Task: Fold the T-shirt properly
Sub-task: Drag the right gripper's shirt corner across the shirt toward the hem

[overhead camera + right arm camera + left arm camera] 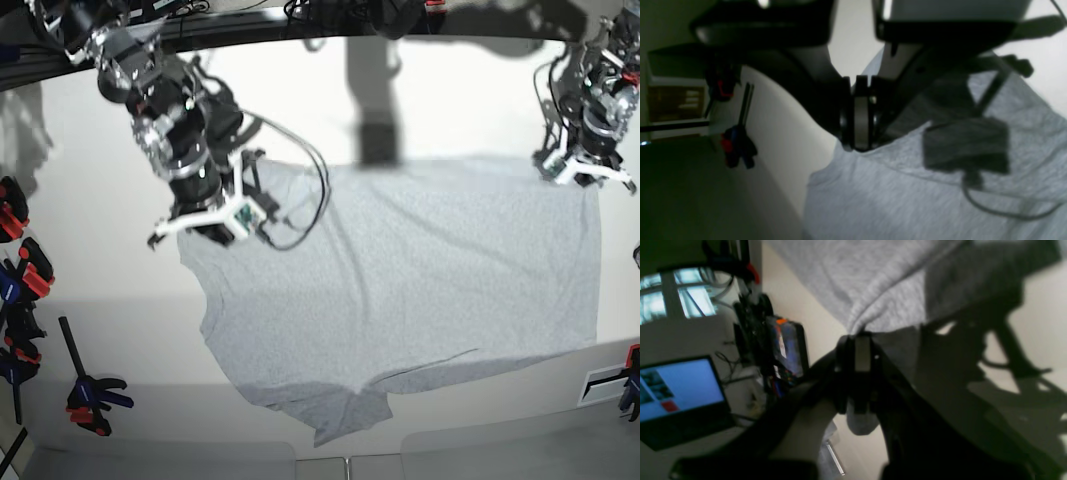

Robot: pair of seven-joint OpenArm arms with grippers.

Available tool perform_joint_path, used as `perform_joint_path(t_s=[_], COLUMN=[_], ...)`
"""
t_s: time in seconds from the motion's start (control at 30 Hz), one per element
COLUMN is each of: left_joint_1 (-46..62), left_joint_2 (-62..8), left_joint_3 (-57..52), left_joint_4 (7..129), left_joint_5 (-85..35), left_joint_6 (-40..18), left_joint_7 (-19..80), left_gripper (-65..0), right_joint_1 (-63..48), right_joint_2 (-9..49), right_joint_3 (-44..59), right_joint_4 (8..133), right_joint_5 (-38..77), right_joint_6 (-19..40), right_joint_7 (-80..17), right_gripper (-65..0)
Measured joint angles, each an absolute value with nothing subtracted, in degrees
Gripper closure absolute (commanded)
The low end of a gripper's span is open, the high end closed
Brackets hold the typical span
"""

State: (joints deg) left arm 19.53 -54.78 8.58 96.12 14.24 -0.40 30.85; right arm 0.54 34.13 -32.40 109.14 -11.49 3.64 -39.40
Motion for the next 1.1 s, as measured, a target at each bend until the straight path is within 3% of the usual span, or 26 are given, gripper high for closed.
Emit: perform_joint_path(t_s=[0.3,0.5,0.8,1.1], left_joint_1=[15.73,15.57,11.79,8.16], left_joint_2=[-54.63,-54.57,-49.08,-47.03], left_joint_3=[8.58,8.58,8.58,8.58], left_joint_4=[94.59,91.74,82.70,79.61], left_joint_5=[7.70,7.70,6.44,6.63], left_joint_6=[-0.43,-0.51,-0.43,-0.43], left_joint_7=[24.43,20.64,16.21,14.76], left_gripper=[0.0,0.0,0.0,0.0], right_joint_1=[10.94,17.96,23.90,25.28], right_joint_2=[27.81,22.00,13.58,8.12], right_joint_3=[-32.47,-32.34,-32.18,-32.21], right_joint_4=[107.46,96.42,81.87,81.32], right_joint_5=[-4.49,-4.60,-9.96,-13.93], right_joint_6=[7.51,7.81,11.84,12.43], right_joint_7=[-36.73,-36.47,-34.83,-33.23], right_gripper=[0.0,0.0,0.0,0.0])
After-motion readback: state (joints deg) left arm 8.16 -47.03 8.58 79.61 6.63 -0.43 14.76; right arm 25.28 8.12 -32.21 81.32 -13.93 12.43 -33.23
